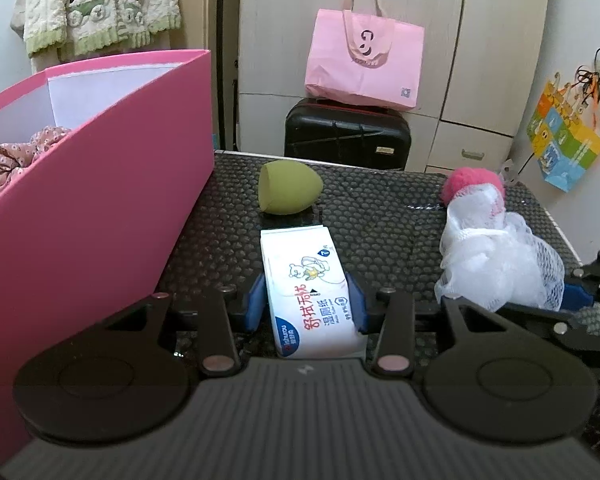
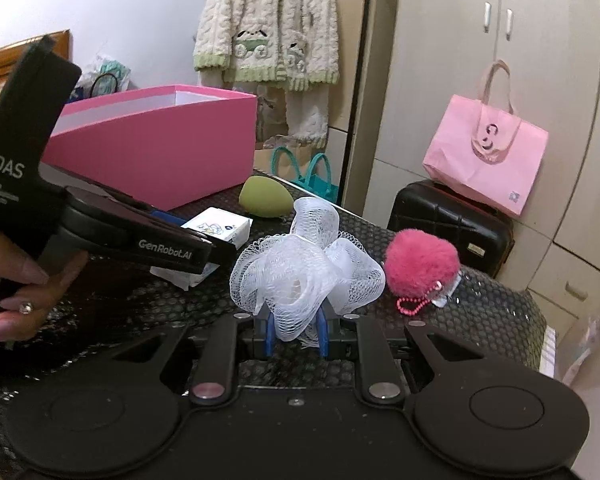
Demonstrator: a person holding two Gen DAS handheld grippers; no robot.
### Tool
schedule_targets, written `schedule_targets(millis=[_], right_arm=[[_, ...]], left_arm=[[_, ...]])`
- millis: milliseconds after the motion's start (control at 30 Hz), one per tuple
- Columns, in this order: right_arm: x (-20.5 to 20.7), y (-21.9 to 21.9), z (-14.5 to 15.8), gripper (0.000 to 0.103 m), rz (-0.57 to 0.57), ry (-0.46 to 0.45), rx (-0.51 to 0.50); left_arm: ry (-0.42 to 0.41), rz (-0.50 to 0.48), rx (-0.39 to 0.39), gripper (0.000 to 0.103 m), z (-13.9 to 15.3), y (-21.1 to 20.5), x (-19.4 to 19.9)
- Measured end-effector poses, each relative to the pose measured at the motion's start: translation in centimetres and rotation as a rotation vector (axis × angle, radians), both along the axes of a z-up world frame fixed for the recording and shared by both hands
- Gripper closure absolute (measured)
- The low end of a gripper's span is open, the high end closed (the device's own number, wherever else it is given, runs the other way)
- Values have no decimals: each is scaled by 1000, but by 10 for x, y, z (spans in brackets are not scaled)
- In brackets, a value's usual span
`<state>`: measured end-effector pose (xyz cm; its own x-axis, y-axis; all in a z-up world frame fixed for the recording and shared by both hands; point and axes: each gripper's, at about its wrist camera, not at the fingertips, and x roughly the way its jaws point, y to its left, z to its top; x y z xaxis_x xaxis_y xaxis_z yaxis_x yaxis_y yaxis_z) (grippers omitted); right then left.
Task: Organize soft objects
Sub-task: 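Grasp the white wipe pack with the left gripper while the right grasps the white mesh puff, then lift the white wipe pack and mesh puff and carry both over the pink box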
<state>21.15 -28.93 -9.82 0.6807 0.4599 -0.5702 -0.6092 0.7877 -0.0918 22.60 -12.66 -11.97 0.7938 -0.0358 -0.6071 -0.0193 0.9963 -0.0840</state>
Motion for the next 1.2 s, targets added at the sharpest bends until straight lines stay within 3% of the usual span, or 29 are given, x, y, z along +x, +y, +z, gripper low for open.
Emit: schedule_targets(millis=[267, 633, 800, 1200], right_arm=[[-15, -8, 3, 80, -57, 25, 23], [-42, -10, 10, 80, -111, 99, 67], [-58, -5, 14, 80, -131, 139, 93], [-113, 18, 38, 80, -124, 187, 84]], left_arm=[[-34, -32, -20, 62, 12, 6, -19], [-6, -126, -129, 62, 24, 21, -53], [-28, -160, -130, 62, 31, 27, -73], [20, -290, -230, 62, 51, 58, -122]])
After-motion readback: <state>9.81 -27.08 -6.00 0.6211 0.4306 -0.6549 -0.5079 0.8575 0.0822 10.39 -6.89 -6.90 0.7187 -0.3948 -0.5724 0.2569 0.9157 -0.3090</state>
